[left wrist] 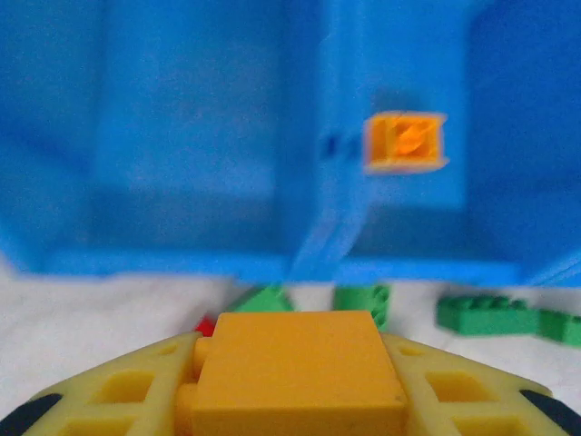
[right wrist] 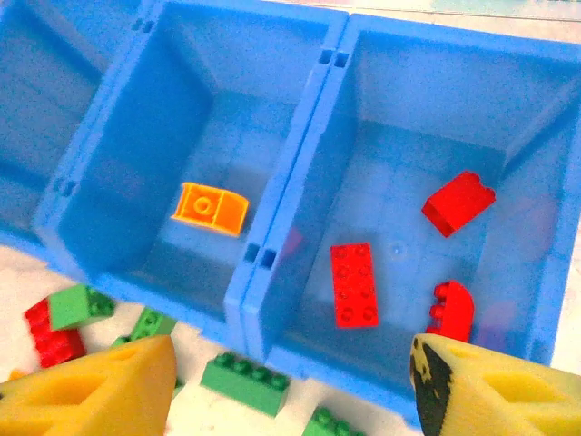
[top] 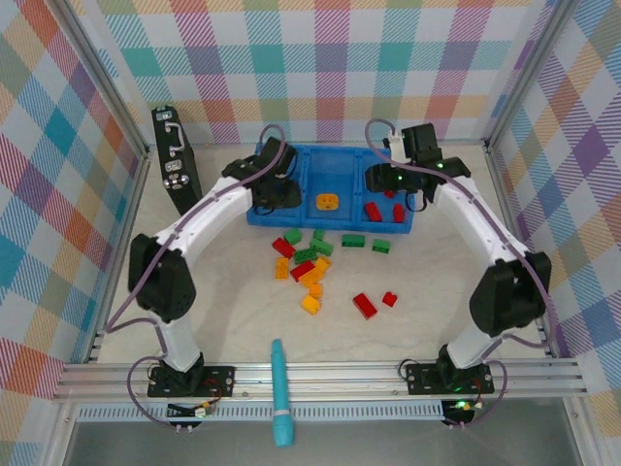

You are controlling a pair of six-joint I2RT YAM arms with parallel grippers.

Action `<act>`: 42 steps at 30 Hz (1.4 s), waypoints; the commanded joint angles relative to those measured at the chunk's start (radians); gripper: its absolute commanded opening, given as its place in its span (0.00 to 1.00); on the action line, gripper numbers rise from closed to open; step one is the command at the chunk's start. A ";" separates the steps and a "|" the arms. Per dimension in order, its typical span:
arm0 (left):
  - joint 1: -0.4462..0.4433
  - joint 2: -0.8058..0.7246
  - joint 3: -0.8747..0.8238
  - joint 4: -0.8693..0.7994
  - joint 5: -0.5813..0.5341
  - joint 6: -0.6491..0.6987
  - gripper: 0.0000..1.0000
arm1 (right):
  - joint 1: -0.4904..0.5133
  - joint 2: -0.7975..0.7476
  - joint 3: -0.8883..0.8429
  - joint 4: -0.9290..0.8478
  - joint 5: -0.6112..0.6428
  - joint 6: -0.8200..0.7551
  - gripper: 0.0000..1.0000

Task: Sort the legos into containers by color
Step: Place the lego in the container.

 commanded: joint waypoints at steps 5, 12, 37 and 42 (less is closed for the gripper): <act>-0.043 0.244 0.318 0.031 -0.020 0.141 0.37 | 0.048 -0.228 -0.169 -0.096 -0.083 0.067 0.70; -0.061 0.504 0.606 0.054 0.018 0.130 0.37 | 0.053 -0.386 -0.299 -0.131 -0.063 0.086 0.72; -0.066 0.464 0.632 0.071 0.003 0.149 0.58 | 0.060 -0.577 -0.497 -0.155 -0.112 0.184 0.74; -0.086 0.298 0.558 0.003 -0.046 0.213 0.58 | 0.060 -0.534 -0.475 -0.131 -0.126 0.152 0.74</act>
